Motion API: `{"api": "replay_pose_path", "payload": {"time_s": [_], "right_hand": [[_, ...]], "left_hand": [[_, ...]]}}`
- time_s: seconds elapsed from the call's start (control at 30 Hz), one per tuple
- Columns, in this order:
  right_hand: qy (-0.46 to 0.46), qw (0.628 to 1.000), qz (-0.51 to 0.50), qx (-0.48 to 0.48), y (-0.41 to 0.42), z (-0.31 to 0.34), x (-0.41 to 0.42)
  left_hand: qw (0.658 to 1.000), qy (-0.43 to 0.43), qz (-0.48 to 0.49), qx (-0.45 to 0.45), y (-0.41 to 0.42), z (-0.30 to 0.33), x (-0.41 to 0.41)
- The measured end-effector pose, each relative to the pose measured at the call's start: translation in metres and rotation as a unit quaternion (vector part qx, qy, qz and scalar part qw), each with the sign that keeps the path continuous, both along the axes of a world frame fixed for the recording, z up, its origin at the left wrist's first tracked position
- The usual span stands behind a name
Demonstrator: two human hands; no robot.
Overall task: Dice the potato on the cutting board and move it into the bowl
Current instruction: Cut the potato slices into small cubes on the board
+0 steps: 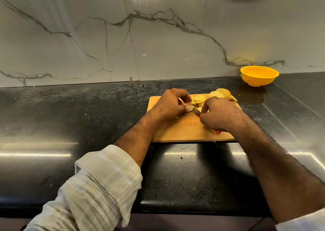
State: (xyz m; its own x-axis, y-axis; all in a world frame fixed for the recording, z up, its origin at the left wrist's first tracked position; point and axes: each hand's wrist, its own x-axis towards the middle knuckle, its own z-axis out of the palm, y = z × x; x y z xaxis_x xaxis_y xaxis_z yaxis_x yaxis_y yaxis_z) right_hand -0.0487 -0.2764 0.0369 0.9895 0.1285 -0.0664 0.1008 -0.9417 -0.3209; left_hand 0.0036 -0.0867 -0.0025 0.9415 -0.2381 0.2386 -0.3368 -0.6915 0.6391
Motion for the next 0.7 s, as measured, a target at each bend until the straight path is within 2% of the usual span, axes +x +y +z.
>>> {"api": "replay_pose_path", "payload": {"time_s": [0.17, 0.47, 0.7], "right_hand": [[-0.006, 1.0, 0.01, -0.017, 0.008, -0.006, 0.001], [-0.048, 0.998, 0.021, -0.04, 0.017, -0.012, -0.001], [-0.068, 0.997, 0.02, -0.038, 0.022, -0.01, -0.005]], "left_hand": [[0.982, -0.041, 0.071, 0.173, 0.003, 0.004, 0.001], [0.96, -0.061, 0.067, 0.263, 0.005, 0.01, 0.0], [0.959, -0.045, 0.078, 0.27, 0.0, 0.011, 0.001]]}}
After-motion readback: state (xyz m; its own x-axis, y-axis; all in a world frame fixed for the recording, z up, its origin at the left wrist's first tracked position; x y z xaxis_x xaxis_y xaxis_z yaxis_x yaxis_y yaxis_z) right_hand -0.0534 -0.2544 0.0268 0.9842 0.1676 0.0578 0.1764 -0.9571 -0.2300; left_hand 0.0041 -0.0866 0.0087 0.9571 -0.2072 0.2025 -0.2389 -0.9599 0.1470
